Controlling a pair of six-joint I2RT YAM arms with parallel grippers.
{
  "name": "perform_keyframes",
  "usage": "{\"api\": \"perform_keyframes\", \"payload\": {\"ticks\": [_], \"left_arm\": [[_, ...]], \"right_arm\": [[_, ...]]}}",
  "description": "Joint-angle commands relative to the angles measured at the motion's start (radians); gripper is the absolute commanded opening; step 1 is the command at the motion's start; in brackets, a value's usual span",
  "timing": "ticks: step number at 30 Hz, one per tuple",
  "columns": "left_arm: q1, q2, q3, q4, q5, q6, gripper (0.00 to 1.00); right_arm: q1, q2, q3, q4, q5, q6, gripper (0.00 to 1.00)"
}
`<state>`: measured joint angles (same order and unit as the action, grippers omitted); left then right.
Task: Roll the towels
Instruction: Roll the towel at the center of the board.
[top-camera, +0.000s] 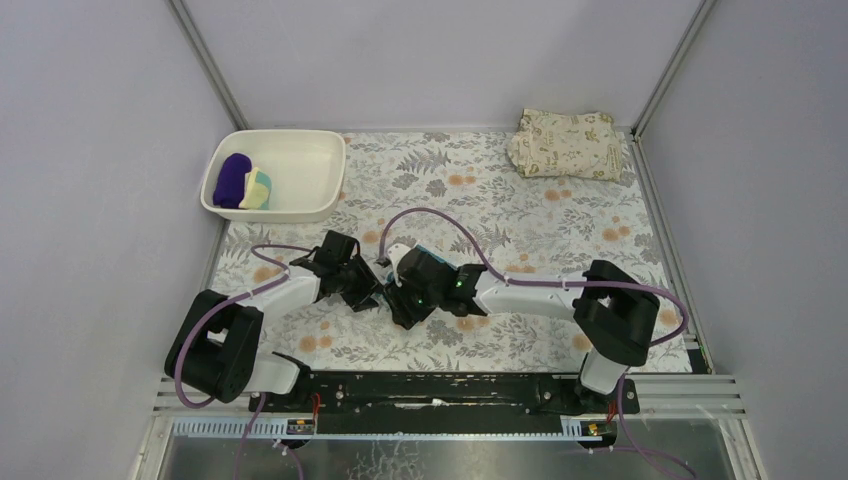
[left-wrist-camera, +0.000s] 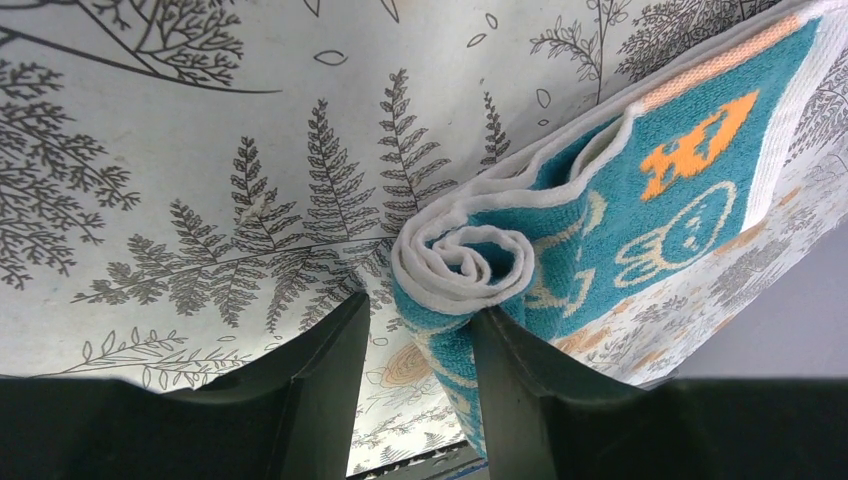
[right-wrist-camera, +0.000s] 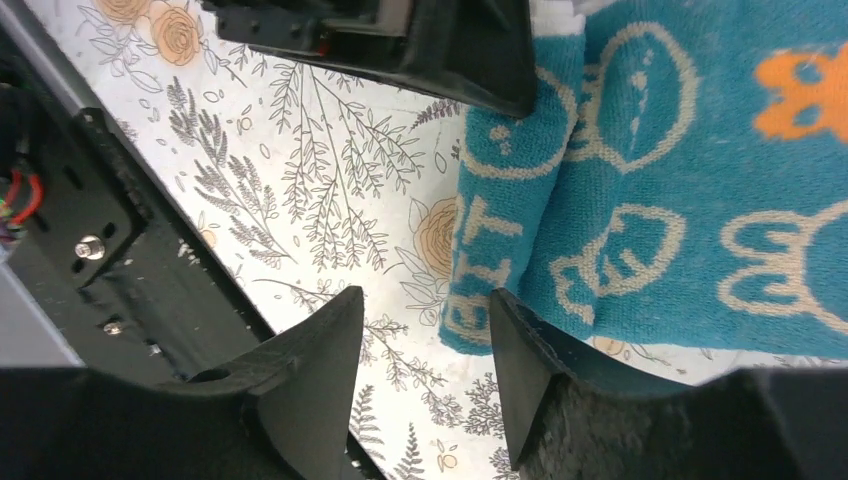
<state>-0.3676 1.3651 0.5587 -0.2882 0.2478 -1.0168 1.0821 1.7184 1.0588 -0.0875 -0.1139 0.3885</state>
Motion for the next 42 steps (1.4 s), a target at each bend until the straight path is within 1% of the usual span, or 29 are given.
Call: {"api": "perform_keyframes", "payload": {"ticks": [1, 3, 6, 8, 12, 20, 25, 28, 35, 37, 39, 40, 42], "left_arm": [[-0.008, 0.043, -0.016, -0.032, -0.096, 0.017, 0.43], [-0.01, 0.05, -0.015, -0.033, -0.096, 0.017, 0.43], [-0.01, 0.056, -0.011, -0.032, -0.096, 0.017, 0.43], [-0.011, 0.056, -0.008, -0.032, -0.096, 0.017, 0.43], [-0.011, 0.056, -0.008, -0.037, -0.1, 0.017, 0.43], [-0.011, 0.059, -0.003, -0.043, -0.105, 0.018, 0.44], [-0.011, 0.063, 0.0, -0.045, -0.105, 0.022, 0.45], [-0.011, 0.069, 0.003, -0.045, -0.106, 0.023, 0.46], [-0.011, 0.081, 0.013, -0.046, -0.104, 0.026, 0.47], [-0.011, 0.085, 0.014, -0.046, -0.105, 0.026, 0.47], [-0.011, 0.083, 0.013, -0.047, -0.103, 0.026, 0.47], [-0.011, 0.081, 0.013, -0.048, -0.103, 0.027, 0.47], [-0.011, 0.071, 0.015, -0.06, -0.109, 0.025, 0.48]], "right_arm": [[0.068, -0.065, 0.028, -0.047, 0.283, -0.122, 0.56], [0.084, -0.089, 0.022, -0.027, 0.279, -0.148, 0.54], [0.101, -0.088, 0.021, -0.002, 0.227, -0.178, 0.53], [0.104, -0.071, 0.03, 0.0, 0.186, -0.183, 0.52], [0.102, -0.007, 0.048, -0.012, 0.173, -0.186, 0.5], [0.102, 0.055, 0.059, -0.032, 0.25, -0.208, 0.49], [0.103, 0.064, 0.059, -0.044, 0.298, -0.234, 0.51], [0.102, 0.082, 0.063, -0.056, 0.309, -0.249, 0.52], [0.104, 0.14, 0.048, -0.058, 0.292, -0.261, 0.51], [0.103, 0.149, 0.043, -0.057, 0.292, -0.261, 0.48], [0.103, 0.148, 0.037, -0.048, 0.269, -0.256, 0.43], [0.102, 0.144, 0.032, -0.04, 0.252, -0.253, 0.4], [0.094, 0.128, 0.017, -0.009, 0.185, -0.234, 0.31]]}}
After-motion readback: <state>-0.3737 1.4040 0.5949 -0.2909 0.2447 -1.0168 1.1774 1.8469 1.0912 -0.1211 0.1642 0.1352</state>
